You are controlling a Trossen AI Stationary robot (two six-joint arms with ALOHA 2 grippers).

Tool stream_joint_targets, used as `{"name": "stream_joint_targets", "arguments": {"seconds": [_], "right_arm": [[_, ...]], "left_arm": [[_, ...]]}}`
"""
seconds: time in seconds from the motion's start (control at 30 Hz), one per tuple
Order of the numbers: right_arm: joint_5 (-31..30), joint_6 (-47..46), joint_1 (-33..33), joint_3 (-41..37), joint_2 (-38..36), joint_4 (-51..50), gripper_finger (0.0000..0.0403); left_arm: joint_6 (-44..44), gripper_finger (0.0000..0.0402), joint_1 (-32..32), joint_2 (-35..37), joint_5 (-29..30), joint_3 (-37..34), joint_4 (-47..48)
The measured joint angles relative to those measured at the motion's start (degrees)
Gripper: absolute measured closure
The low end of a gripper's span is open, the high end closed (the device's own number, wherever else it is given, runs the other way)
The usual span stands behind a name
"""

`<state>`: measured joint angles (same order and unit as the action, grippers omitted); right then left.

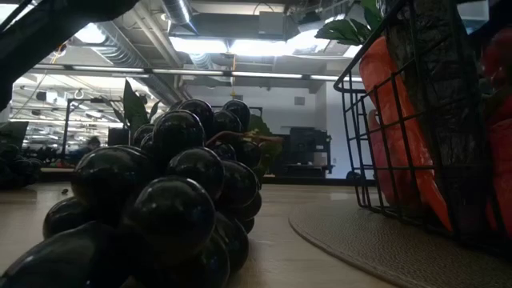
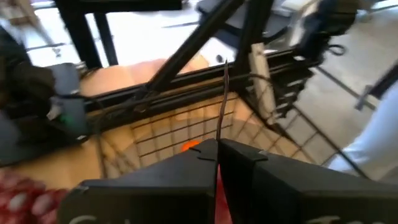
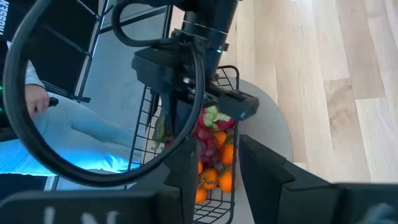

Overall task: Build produce basket
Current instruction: Put the top left red grapes into the black wire basket, then put the bottom red grapes into the black wire basket

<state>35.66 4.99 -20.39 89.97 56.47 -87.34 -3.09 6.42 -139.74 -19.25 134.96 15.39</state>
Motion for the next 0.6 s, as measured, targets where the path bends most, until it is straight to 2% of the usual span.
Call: {"name": "stream_joint_targets", "arguments": {"seconds": [0.13, 0.43, 0.53, 0.6], "right_arm": [[-0.02, 0.01, -0.02, 0.0, 0.0, 0.01, 0.0299], [-0.1, 0.01, -0.02, 0.0, 0.0, 0.01, 0.0299], [-1.2, 0.01, -0.02, 0.0, -0.04, 0.01, 0.0299], [-3.97, -0.22, -0.02, 0.0, -0.28, -0.02, 0.0299]], "left_arm": [[1.37, 0.0391, -0.02, 0.0, 6.8, 0.0, -0.05], [1.02, 0.0333, -0.19, 0.0, 15.05, 0.0, -0.05], [1.45, 0.0327, -0.83, 0.43, 15.97, -0.02, 0.68], [3.17, 0.0328, -1.34, 0.92, 15.76, 0.0, 0.95]]}}
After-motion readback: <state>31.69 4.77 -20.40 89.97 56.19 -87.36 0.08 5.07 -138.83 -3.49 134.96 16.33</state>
